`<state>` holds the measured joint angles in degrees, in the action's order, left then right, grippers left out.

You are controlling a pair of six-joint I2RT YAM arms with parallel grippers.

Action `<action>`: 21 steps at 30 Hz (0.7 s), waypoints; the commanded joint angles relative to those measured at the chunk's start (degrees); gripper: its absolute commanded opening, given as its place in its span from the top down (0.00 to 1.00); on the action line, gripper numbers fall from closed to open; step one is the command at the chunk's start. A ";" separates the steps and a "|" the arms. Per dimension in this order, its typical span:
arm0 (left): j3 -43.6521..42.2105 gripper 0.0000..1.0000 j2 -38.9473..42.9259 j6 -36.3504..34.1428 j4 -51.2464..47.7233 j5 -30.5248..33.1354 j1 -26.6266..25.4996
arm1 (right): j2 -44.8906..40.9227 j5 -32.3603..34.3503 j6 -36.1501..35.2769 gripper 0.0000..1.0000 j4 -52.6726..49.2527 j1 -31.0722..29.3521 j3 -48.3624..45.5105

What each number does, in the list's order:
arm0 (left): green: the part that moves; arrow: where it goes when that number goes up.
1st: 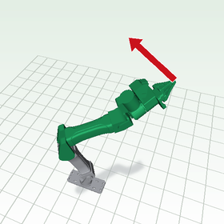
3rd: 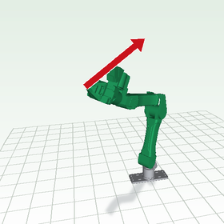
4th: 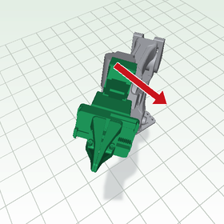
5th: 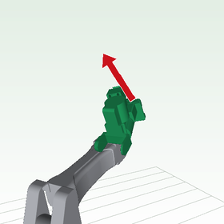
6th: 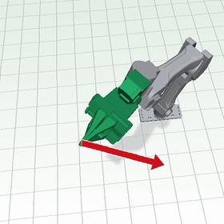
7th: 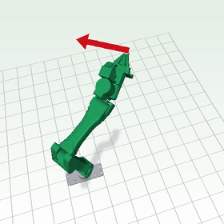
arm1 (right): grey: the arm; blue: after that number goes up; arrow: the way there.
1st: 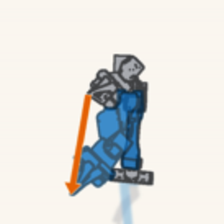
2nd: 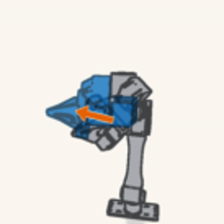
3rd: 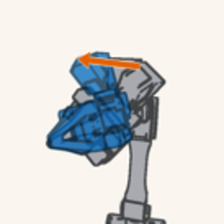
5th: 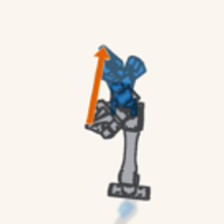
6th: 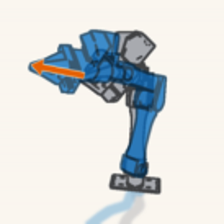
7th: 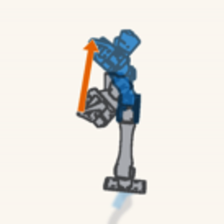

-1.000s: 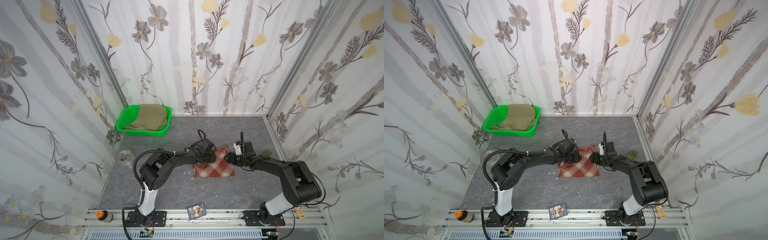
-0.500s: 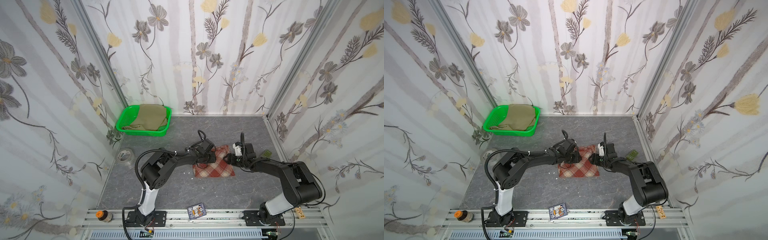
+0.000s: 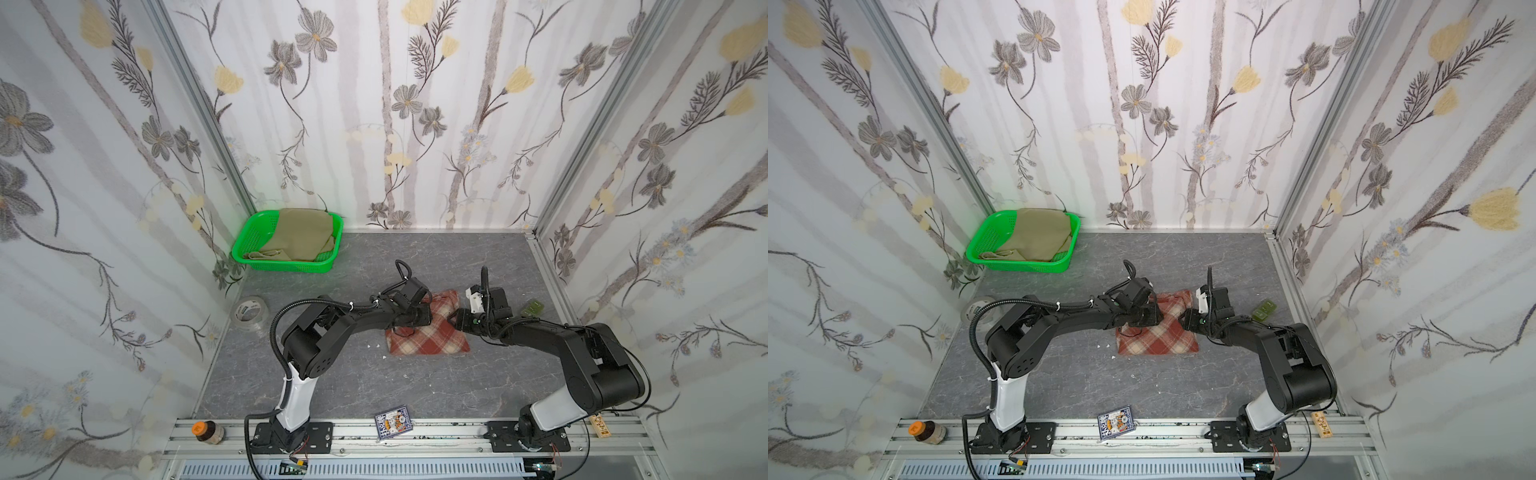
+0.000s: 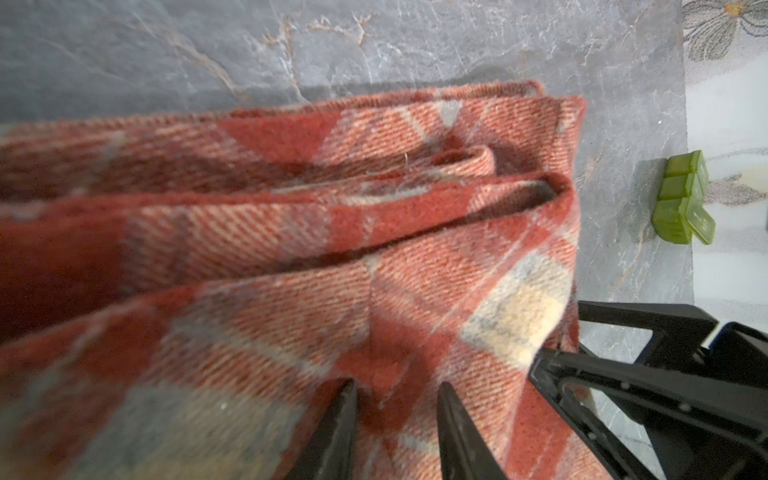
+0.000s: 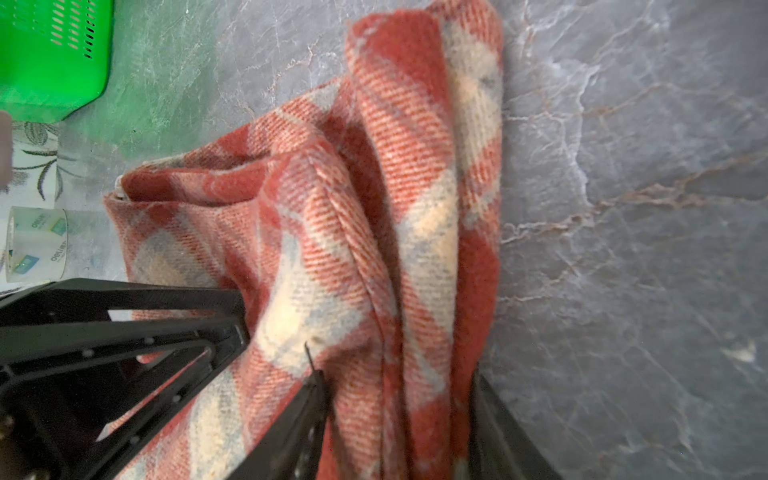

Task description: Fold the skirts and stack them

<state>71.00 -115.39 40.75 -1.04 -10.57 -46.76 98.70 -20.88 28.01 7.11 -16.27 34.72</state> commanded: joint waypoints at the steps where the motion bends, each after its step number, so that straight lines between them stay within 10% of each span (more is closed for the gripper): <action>1: 0.45 0.64 -0.86 0.20 -1.42 0.32 0.01 | 0.98 -1.12 1.98 0.53 -4.98 -0.51 -0.72; 4: 0.89 0.64 -1.00 0.29 -1.42 0.28 0.01 | 1.25 -1.65 2.66 0.60 -4.07 -0.60 -0.91; 9: 1.23 0.64 -0.75 0.29 -1.42 1.01 0.09 | 0.54 -1.34 3.17 0.99 -3.94 -0.60 -0.64; 21: -3.17 0.64 9.30 -0.23 -1.55 5.42 5.36 | -0.43 4.81 -4.89 1.00 -18.27 0.99 15.98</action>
<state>69.14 -108.40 40.73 -1.96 -7.20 -42.26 97.34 -19.14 26.81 -7.07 -15.92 47.68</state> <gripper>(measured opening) 0.354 0.086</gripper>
